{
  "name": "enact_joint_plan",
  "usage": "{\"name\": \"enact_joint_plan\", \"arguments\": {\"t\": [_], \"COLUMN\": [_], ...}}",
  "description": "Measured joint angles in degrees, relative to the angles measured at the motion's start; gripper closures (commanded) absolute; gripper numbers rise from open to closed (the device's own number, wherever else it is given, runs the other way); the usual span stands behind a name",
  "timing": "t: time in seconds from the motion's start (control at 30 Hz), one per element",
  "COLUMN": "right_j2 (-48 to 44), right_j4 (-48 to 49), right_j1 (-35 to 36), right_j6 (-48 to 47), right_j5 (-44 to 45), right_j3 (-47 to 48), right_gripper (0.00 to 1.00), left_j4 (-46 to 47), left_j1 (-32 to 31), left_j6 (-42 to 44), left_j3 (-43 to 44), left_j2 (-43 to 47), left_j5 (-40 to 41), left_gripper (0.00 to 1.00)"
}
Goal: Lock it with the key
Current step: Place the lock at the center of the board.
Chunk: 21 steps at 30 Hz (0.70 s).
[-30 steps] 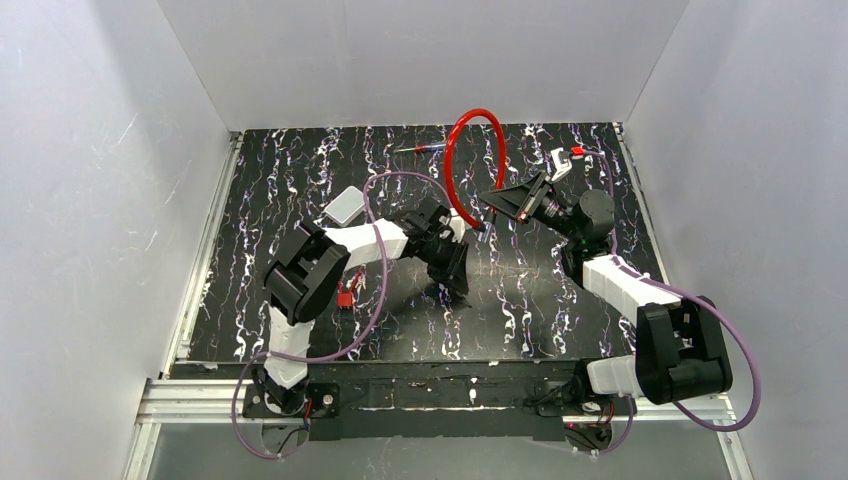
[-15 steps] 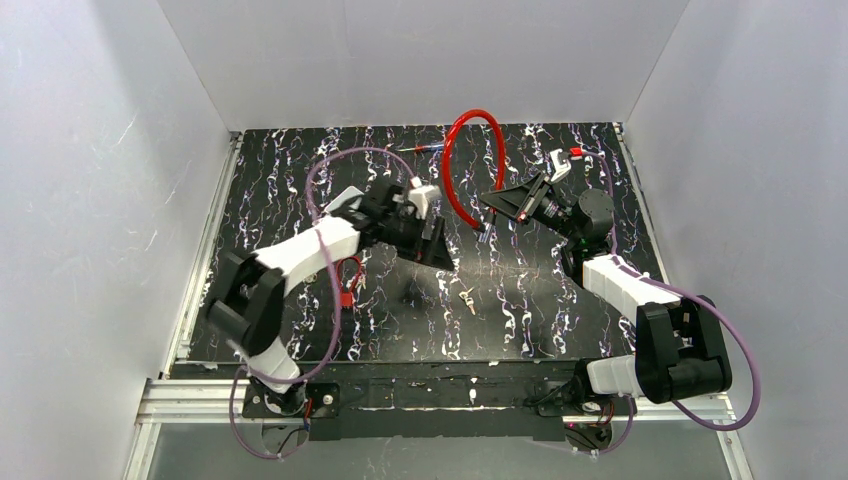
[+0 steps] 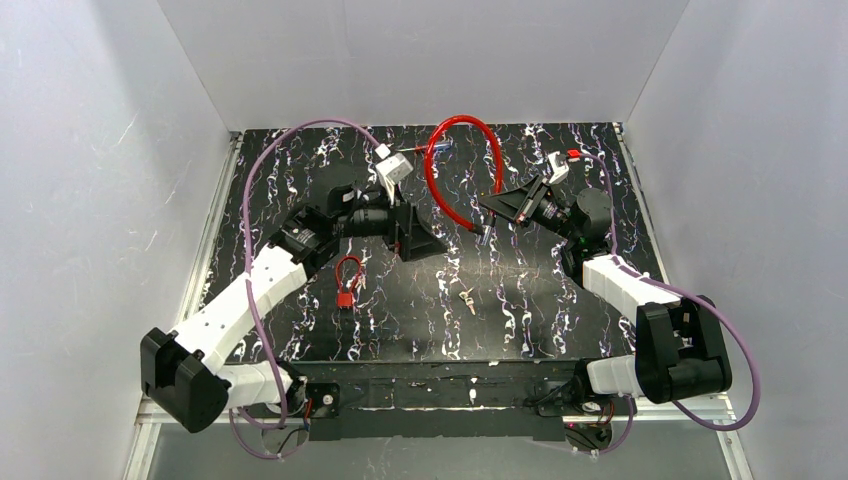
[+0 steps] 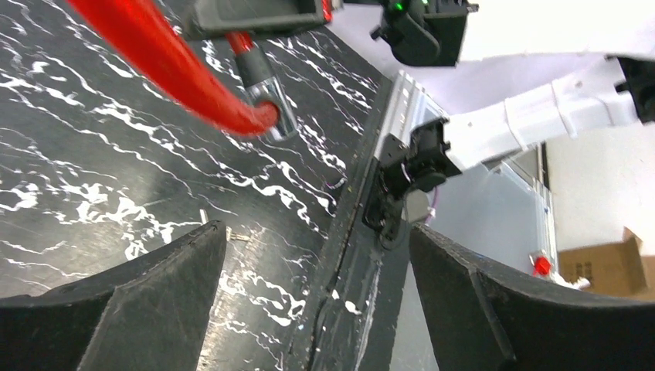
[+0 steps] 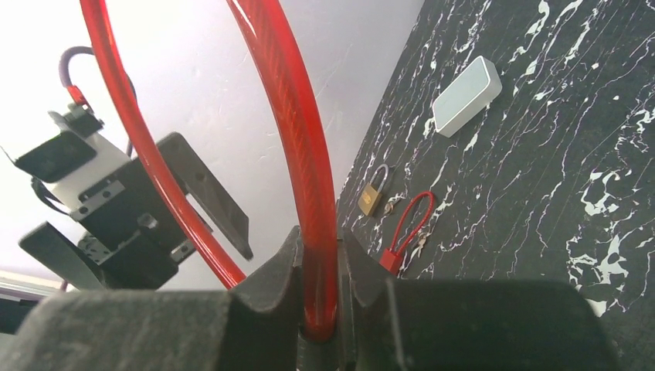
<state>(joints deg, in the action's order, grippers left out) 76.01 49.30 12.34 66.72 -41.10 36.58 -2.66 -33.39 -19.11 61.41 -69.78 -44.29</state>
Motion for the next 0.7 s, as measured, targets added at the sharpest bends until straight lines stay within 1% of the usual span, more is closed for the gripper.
{"name": "enact_joint_plan", "arguments": {"t": [0.2, 0.27, 0.33, 0.47, 0.57, 0.6, 0.7], "right_j2": [-0.1, -0.3, -0.8, -1.4, -1.6, -1.6, -2.1], "right_j4": [0.0, 0.0, 0.1, -0.2, -1.9, -2.9, -3.6], "right_j1": [0.1, 0.1, 0.1, 0.2, 0.2, 0.2, 0.8], "right_j6": [-0.6, -0.8, -0.9, -1.6, -3.1, -3.7, -5.0], "right_j5": [-0.2, -0.5, -0.7, -1.4, -1.6, -1.7, -1.7], "right_j3": [0.0, -0.2, -0.7, -1.7, -1.7, -1.8, -1.8], "right_gripper": [0.99, 0.99, 0.99, 0.99, 0.99, 0.99, 0.99], "left_j4": [-0.9, -1.2, -1.6, -2.3, -2.8, -3.0, -4.5], "left_j1": [0.0, 0.0, 0.0, 0.1, 0.4, 0.7, 1.1], "left_j6": [-0.9, -1.7, -2.4, -3.4, -3.5, -3.6, -3.2], "left_j3": [5.2, 6.1, 7.0, 9.9, 12.9, 13.9, 16.5], "left_j2": [-3.2, -4.5, -5.8, -8.3, -9.0, -9.0, -9.0], "left_j5": [7.2, 9.7, 11.5, 14.0, 15.5, 15.7, 15.8], "left_gripper": [0.24, 0.28, 0.35, 0.65, 0.98, 1.00, 1.00]}}
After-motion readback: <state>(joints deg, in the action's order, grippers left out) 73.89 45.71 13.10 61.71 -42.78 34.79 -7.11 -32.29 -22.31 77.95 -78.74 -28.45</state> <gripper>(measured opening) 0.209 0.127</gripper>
